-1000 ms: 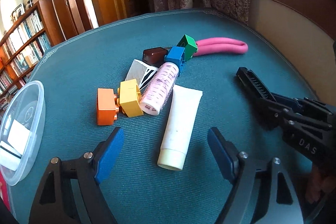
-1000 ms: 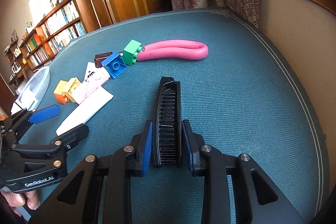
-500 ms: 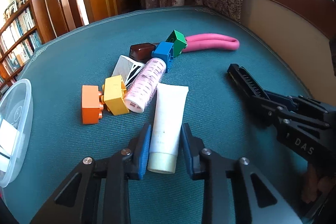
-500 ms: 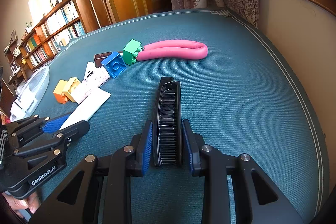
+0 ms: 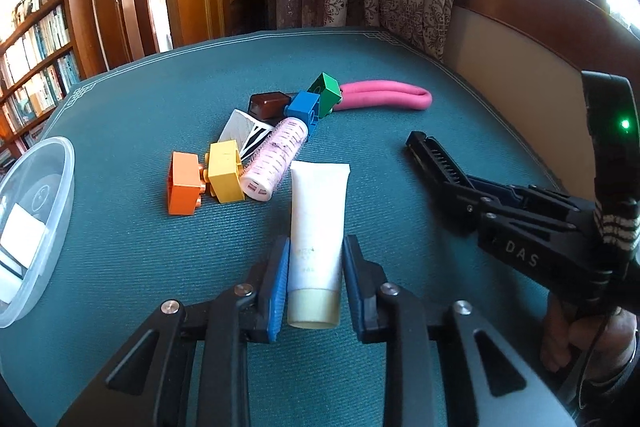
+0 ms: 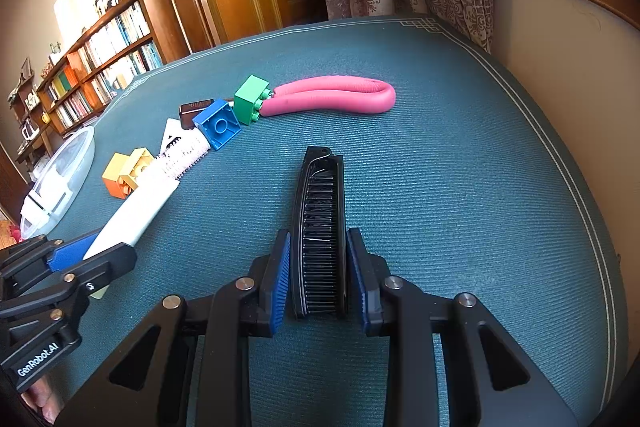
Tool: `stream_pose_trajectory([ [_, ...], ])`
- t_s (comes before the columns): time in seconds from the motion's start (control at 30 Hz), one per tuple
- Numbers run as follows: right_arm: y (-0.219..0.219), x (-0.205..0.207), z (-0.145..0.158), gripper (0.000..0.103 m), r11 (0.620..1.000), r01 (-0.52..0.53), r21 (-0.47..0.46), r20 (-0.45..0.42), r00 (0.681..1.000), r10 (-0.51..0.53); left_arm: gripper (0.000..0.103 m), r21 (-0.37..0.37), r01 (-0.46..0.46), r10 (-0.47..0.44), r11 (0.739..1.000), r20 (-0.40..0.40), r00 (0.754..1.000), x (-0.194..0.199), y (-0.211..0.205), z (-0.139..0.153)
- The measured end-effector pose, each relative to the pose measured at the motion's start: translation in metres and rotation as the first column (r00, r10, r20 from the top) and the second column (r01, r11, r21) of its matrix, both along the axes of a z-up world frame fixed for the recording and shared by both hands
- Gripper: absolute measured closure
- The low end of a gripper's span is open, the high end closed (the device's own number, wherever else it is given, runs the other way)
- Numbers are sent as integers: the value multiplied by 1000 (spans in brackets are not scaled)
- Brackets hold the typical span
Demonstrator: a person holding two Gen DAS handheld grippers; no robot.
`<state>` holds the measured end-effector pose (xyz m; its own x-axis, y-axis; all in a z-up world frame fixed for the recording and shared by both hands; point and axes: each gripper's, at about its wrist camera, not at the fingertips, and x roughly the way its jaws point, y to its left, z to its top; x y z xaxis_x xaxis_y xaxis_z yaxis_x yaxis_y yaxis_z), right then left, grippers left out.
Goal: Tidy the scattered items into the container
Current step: 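Carry the white tube and black comb over the bowl and release them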
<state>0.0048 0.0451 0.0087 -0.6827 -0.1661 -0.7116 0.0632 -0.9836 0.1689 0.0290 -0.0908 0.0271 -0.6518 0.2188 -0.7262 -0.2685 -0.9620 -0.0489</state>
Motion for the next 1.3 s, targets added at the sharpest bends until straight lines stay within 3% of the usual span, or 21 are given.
stream_pose_trajectory([
  [0.43,4,6,3,74,998,6,-55,-24,1000,-7,74,-2,-62,62,998,-36,997,9,-18,8],
  [0.77,-19,20,4,74,990,-92,-105,-31,996,89,74,14,-133,134,991,-54,990,16,-48,12],
  [1.3,-55,41,28,74,973,-168,-156,-92,984,155,74,66,-273,278,960,-101,955,25,-117,28],
])
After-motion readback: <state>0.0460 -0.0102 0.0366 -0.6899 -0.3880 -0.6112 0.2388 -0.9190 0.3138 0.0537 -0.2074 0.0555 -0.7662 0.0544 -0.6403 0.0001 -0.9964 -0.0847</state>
